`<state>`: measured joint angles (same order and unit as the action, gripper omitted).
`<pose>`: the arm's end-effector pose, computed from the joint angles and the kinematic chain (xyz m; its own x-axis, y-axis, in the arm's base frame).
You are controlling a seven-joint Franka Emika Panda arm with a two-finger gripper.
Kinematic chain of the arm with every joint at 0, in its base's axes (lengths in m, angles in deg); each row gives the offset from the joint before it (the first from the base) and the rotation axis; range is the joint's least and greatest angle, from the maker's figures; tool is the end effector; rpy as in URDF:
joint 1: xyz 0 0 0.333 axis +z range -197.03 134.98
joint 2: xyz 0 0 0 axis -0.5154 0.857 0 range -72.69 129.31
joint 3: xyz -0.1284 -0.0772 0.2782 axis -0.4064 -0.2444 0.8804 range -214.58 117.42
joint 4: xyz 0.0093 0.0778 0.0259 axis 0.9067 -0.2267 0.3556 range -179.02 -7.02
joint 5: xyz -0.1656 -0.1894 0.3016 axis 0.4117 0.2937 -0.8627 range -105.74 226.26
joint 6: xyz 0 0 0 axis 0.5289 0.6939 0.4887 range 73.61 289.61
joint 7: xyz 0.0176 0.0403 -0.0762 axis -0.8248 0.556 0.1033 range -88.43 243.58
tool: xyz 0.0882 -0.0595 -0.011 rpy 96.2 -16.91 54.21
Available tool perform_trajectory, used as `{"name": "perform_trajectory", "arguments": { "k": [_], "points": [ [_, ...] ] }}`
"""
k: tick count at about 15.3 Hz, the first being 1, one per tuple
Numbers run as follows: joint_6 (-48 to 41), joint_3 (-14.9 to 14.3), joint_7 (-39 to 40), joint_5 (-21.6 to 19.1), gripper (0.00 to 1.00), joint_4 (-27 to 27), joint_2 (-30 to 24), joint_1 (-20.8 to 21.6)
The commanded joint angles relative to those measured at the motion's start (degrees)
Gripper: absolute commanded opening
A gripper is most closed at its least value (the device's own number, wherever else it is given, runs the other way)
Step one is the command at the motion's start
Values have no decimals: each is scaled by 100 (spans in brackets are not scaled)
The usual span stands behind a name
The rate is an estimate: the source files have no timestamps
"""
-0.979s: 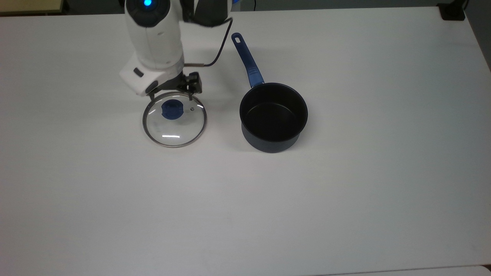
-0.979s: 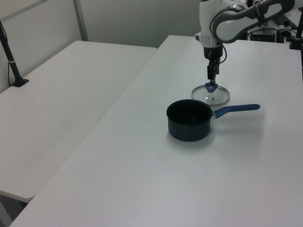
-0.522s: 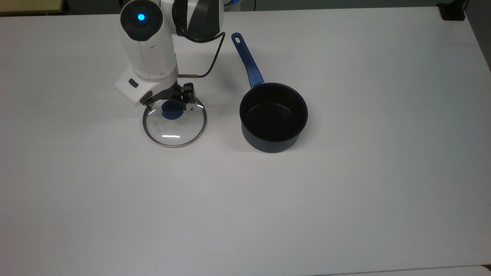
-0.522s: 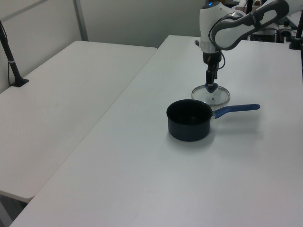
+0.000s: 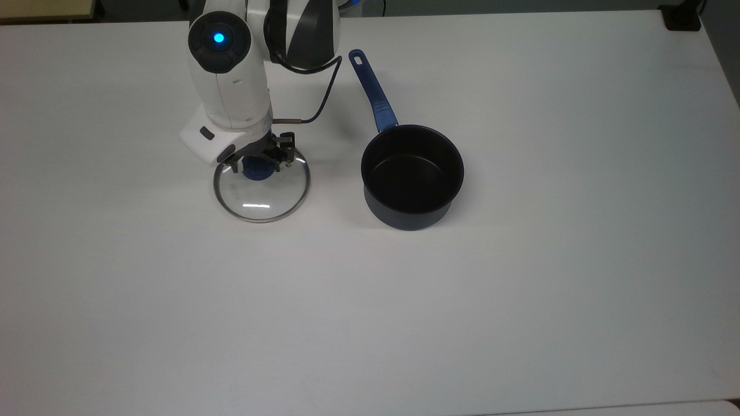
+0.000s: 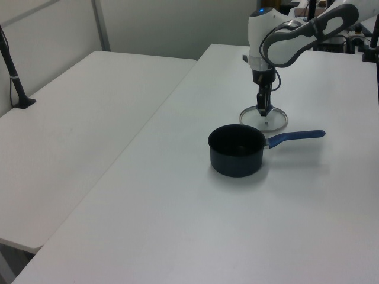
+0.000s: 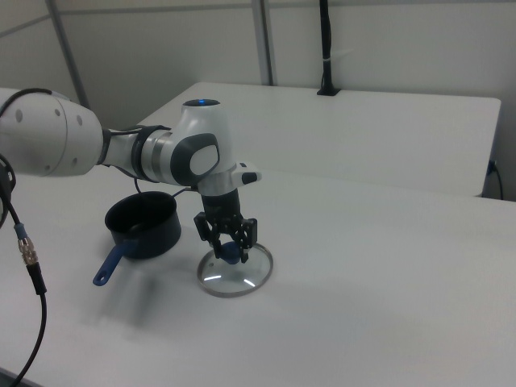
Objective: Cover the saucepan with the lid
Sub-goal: 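Close the gripper on the blue knob and lift the lid, then carry the glass lid over the dark blue saucepan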
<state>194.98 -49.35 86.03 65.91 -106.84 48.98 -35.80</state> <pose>0.6288 -0.0653 0.3373 0.9912 0.1006 -0.0859 0.1070 -0.9915 0.0739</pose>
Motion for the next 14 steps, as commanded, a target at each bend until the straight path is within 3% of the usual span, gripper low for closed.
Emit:
{"name": "perform_trajectory", "arguments": {
  "k": [1, 3, 6, 8, 14],
  "points": [
    [92, -37, 85, 59, 46, -77, -186, 47],
    [75, -37, 24, -11, 45, -59, -335, 55],
    [-547, 59, -107, -160, 45, 448, -397, 117],
    [-1005, 94, -344, -231, 45, 792, -397, 379],
    [-1244, 94, -1477, -258, 45, 837, -626, 1592]
  ]
}}
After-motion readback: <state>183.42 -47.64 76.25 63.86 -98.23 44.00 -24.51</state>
